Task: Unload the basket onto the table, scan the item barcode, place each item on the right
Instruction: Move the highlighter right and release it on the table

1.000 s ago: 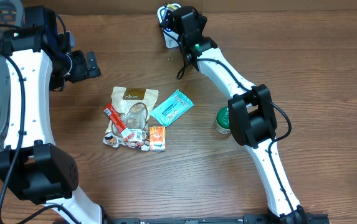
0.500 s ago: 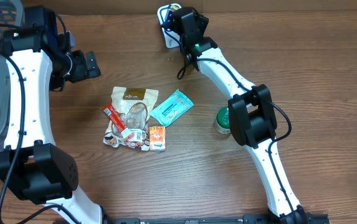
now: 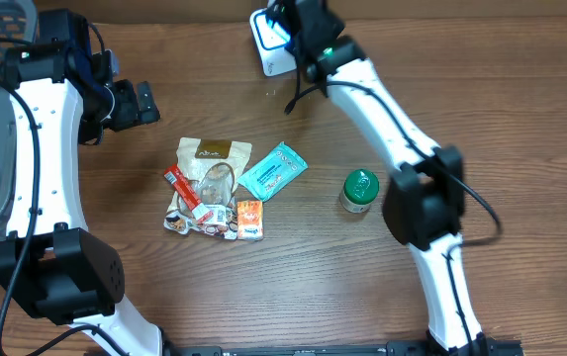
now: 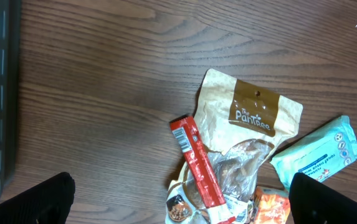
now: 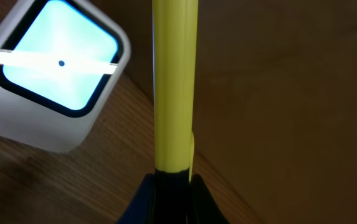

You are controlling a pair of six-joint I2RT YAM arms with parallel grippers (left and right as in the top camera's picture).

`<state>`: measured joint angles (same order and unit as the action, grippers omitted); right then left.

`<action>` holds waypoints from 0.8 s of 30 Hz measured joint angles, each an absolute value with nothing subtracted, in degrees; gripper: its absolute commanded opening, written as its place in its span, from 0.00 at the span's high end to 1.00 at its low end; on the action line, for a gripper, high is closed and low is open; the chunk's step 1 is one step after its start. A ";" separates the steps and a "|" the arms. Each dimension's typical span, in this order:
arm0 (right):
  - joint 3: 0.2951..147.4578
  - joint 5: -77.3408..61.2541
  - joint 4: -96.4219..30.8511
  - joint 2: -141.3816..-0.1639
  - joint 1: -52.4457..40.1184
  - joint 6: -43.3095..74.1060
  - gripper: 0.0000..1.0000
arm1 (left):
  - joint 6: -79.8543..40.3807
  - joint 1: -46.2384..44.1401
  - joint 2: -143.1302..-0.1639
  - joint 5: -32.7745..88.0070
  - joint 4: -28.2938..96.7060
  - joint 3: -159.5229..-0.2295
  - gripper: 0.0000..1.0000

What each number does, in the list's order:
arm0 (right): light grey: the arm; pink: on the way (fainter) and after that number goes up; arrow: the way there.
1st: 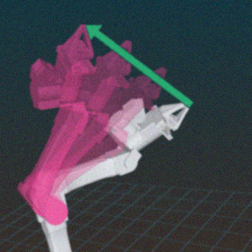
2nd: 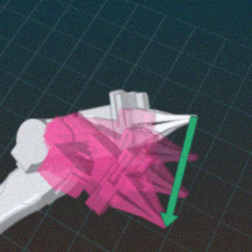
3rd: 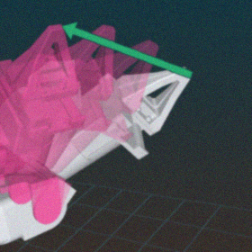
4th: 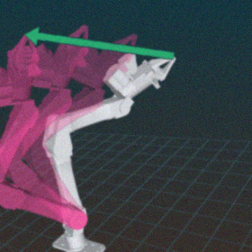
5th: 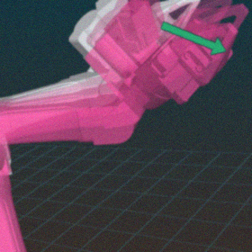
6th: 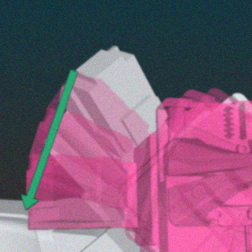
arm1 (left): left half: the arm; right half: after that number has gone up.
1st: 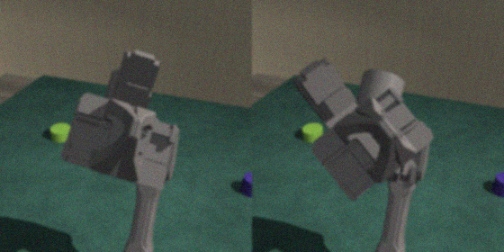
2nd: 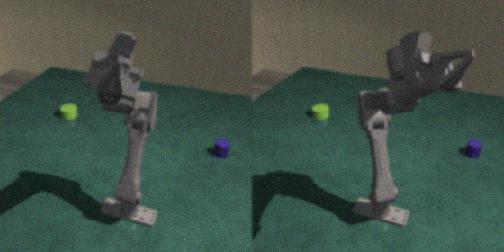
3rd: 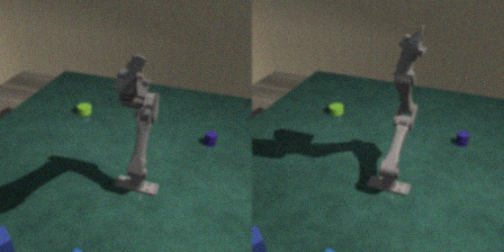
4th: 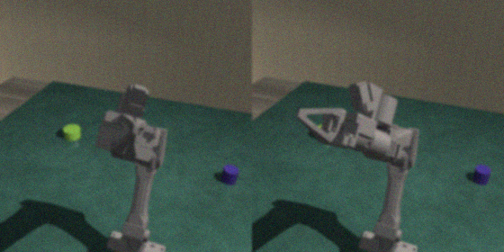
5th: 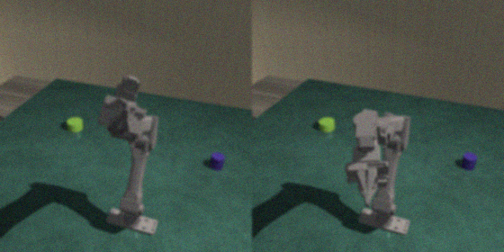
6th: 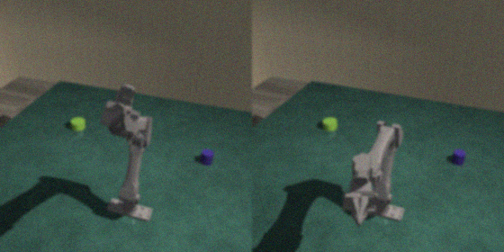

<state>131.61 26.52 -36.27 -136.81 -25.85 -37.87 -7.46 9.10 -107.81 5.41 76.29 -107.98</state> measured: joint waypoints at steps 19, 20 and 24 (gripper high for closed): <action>130.04 4.43 -85.78 -116.84 3.86 -1.34 0.96 | -7.46 9.10 -107.81 5.41 76.29 -107.98 0.00; 128.60 2.26 -87.09 -117.01 5.93 -0.99 0.96 | -7.49 9.10 -107.81 5.41 76.29 -107.98 0.00; 120.31 -3.46 -86.28 -117.34 11.14 -0.58 0.96 | -7.46 9.10 -107.81 5.39 76.27 -107.98 0.00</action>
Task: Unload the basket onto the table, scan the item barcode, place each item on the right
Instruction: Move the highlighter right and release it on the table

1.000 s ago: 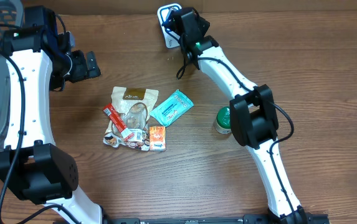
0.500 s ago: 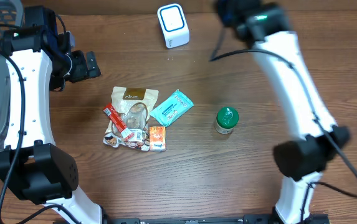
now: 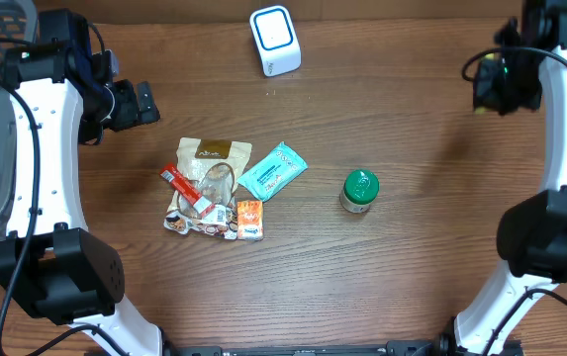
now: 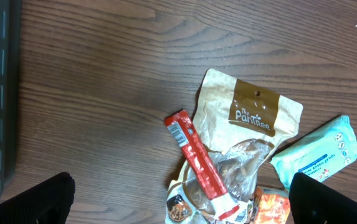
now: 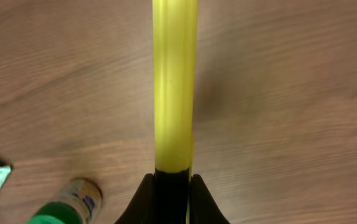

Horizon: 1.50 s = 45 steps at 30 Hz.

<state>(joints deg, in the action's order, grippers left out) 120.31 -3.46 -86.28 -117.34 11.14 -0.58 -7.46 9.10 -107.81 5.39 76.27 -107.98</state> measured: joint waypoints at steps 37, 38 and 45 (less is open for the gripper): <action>104.12 -11.75 -79.70 -119.11 13.65 2.42 0.30 | -7.49 9.10 -107.81 5.41 76.29 -107.98 0.00; 104.81 -13.13 -80.53 -118.98 13.02 2.50 0.30 | -7.46 9.10 -107.81 5.41 76.29 -107.98 0.00; 105.12 -18.41 -83.96 -116.95 4.91 3.07 0.26 | -7.46 9.10 -107.81 5.41 76.27 -107.98 0.00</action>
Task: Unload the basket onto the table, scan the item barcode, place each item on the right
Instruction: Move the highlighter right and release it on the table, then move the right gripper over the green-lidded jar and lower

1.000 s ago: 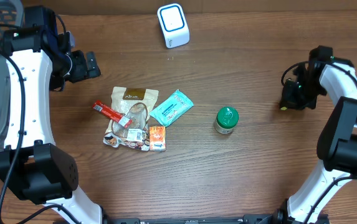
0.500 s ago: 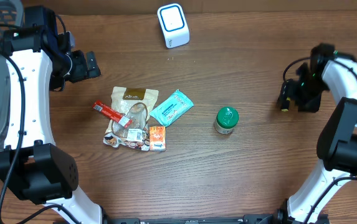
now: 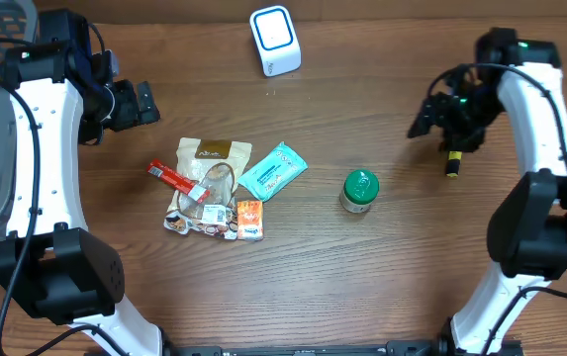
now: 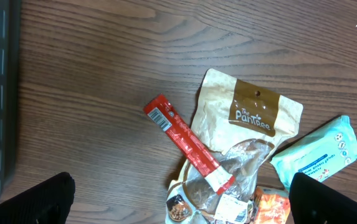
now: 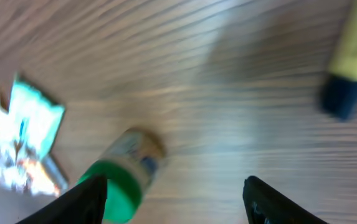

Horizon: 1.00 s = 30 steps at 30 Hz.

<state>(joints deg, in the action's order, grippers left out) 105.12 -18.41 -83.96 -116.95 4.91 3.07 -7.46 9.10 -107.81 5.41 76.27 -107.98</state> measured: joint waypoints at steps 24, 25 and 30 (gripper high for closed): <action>105.12 -5.58 -87.07 -116.09 -15.22 21.34 0.14 | -7.46 9.10 -107.81 5.39 76.29 -107.98 0.00; 105.12 -5.06 -87.20 -116.09 -15.90 22.04 0.13 | -7.46 9.10 -107.81 5.41 76.29 -107.98 0.00; 105.12 -3.29 -87.90 -116.09 -18.26 24.45 0.00 | -7.46 9.10 -107.81 5.41 76.27 -107.98 0.00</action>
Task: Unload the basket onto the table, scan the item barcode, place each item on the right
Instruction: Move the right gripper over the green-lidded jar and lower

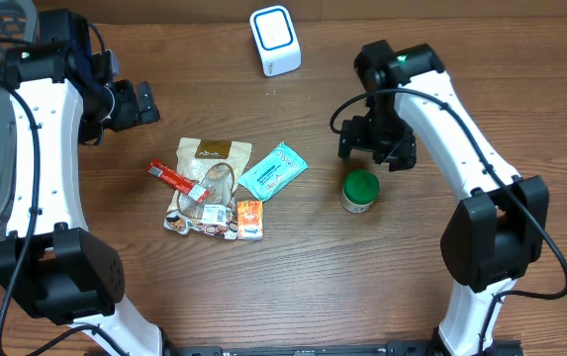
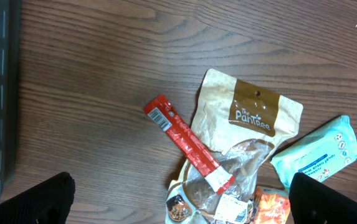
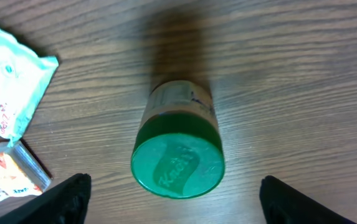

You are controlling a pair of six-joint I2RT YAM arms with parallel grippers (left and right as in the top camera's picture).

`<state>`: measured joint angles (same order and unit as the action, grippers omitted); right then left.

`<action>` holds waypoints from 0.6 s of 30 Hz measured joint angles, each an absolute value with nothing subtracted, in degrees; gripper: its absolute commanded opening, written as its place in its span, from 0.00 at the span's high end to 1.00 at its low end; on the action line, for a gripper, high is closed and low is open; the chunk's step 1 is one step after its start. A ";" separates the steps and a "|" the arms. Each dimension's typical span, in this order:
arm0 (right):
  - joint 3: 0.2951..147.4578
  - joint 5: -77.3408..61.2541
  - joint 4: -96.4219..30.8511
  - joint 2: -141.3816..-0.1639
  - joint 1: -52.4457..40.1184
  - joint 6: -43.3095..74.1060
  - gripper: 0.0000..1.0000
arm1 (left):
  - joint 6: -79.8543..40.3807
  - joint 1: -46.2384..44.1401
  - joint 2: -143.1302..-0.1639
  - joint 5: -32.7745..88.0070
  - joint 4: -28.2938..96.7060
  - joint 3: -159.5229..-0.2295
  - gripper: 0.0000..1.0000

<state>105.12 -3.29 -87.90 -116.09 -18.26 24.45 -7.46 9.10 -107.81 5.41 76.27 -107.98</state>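
A green-lidded jar [image 1: 360, 191] stands upright right of the middle of the table. My right gripper [image 1: 374, 150] hangs just above it, open. In the right wrist view the jar [image 3: 177, 158] lies centred between the gripper's [image 3: 178, 202] spread fingers, with nothing held. The white scanner [image 1: 273, 40] stands at the far edge, window up. My left gripper [image 1: 137, 102] hovers open and empty at the far left. In its view the gripper [image 2: 178, 199] looks down on a brown pouch [image 2: 253, 124] and a red stick pack [image 2: 187, 144].
A pile left of the jar holds the brown pouch [image 1: 212, 153], the red stick pack [image 1: 169, 178], a teal wipes pack [image 1: 273, 170] and an orange packet [image 1: 249, 220]. A grey basket stands at the left edge.
My right gripper has moved left from the table's right side to just above the green jar, still open. The yellow marker that lay beside it no longer shows. The left arm has not moved.
My right gripper was shut on a yellow marker at the scanner. Then it held the marker over the table's right side. Then it stood open with the marker lying on the table, and now it is open over the jar. The red stick pack turned in the pile meanwhile.
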 measured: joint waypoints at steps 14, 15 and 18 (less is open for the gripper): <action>105.12 -1.45 -86.11 -116.09 -19.33 25.52 0.00 | -7.46 9.10 -107.81 5.41 76.29 -107.98 0.01; 105.12 -1.45 -86.35 -116.09 -19.33 25.54 0.04 | -7.46 9.10 -107.81 5.41 76.29 -107.98 0.00; 105.12 -1.28 -87.39 -116.09 -19.51 25.63 0.07 | -7.46 9.10 -107.81 5.39 76.29 -107.98 0.00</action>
<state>105.12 -1.28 -87.39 -116.09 -19.51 25.63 -7.46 9.10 -107.81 5.39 76.29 -107.98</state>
